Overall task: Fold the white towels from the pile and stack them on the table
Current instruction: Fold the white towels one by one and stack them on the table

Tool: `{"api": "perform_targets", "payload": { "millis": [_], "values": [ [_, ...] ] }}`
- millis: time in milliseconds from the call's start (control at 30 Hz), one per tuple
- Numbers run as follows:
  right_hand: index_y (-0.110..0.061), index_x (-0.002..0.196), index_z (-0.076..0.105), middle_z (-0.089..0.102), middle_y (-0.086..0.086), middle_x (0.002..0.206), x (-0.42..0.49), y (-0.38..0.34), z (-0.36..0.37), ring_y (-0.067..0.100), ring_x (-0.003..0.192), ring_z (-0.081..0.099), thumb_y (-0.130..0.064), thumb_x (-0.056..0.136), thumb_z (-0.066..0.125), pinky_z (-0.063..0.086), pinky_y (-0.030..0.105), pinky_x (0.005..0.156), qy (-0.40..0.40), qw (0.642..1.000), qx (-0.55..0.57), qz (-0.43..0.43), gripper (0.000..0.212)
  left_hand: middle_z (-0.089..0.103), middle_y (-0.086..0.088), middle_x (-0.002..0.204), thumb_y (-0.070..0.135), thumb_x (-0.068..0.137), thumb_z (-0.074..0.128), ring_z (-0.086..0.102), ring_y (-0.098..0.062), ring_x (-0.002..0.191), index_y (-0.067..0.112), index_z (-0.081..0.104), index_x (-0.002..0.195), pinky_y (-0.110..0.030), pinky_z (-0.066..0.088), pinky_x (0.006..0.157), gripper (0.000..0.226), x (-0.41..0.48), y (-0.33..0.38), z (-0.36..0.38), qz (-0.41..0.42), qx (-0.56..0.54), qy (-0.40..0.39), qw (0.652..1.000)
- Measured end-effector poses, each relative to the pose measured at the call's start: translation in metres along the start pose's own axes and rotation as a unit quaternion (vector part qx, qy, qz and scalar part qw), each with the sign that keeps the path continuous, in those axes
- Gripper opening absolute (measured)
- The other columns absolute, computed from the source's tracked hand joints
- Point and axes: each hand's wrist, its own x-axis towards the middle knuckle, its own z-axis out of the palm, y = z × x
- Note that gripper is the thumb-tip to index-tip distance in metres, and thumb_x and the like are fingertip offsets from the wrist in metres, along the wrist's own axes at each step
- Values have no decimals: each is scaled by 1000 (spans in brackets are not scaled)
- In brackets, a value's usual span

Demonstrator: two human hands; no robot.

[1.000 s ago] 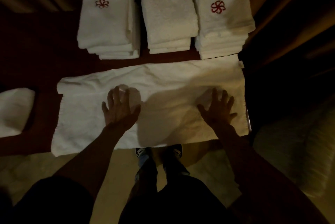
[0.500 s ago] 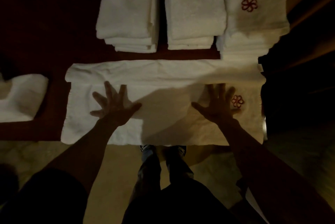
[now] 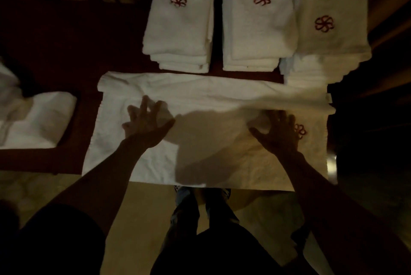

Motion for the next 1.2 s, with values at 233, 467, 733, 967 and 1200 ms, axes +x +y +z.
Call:
{"api": "perform_targets", "payload": {
  "millis": [233, 467, 733, 967, 1200],
  "values": [
    [-8, 100, 67, 68, 13, 98, -5, -85, -32, 31, 90, 65, -36, 90, 68, 51, 37, 78, 176, 979, 4, -105, 30, 62, -21, 110, 38, 96, 53, 63, -43, 97, 7, 60, 117, -48, 51, 79, 38, 20, -51, -30, -36, -97, 167, 981],
    [-5, 112, 65, 65, 14, 108, 10, -197, -19, 32, 100, 60, -31, 92, 65, 49, 37, 83, 76, 970, 38, -229, 32, 56, -20, 124, 36, 90, 62, 54, -42, 113, 11, 58, 124, -50, 49, 87, 43, 50, -103, -50, -55, -103, 209, 971],
    [-2, 105, 66, 67, 18, 101, 27, -263, 8, 35, 94, 62, -25, 94, 65, 45, 34, 75, 75, 970, 31, -230, 25, 54, -14, 139, 48, 94, 53, 55, -39, 123, 14, 48, 142, -51, 50, 97, 59, 100, -129, -65, -33, -208, 140, 967],
    [-15, 142, 49, 45, 8, 149, 40, -269, 17, 33, 128, 48, -26, 96, 62, 44, 41, 101, 84, 993, 85, 12, 49, 59, -15, 134, 16, 91, 67, 57, -35, 123, 8, 53, 139, -38, 48, 97, 51, 126, -134, -72, -31, -251, 111, 961],
    [-20, 149, 40, 35, 3, 157, 52, -265, 20, 35, 133, 42, -26, 95, 63, 43, 47, 103, 42, 996, 59, 59, 59, 63, -11, 129, 6, 85, 64, 61, -30, 116, 15, 54, 140, -26, 47, 81, 57, 131, -140, -70, -40, -300, 74, 950]
  ]
}}
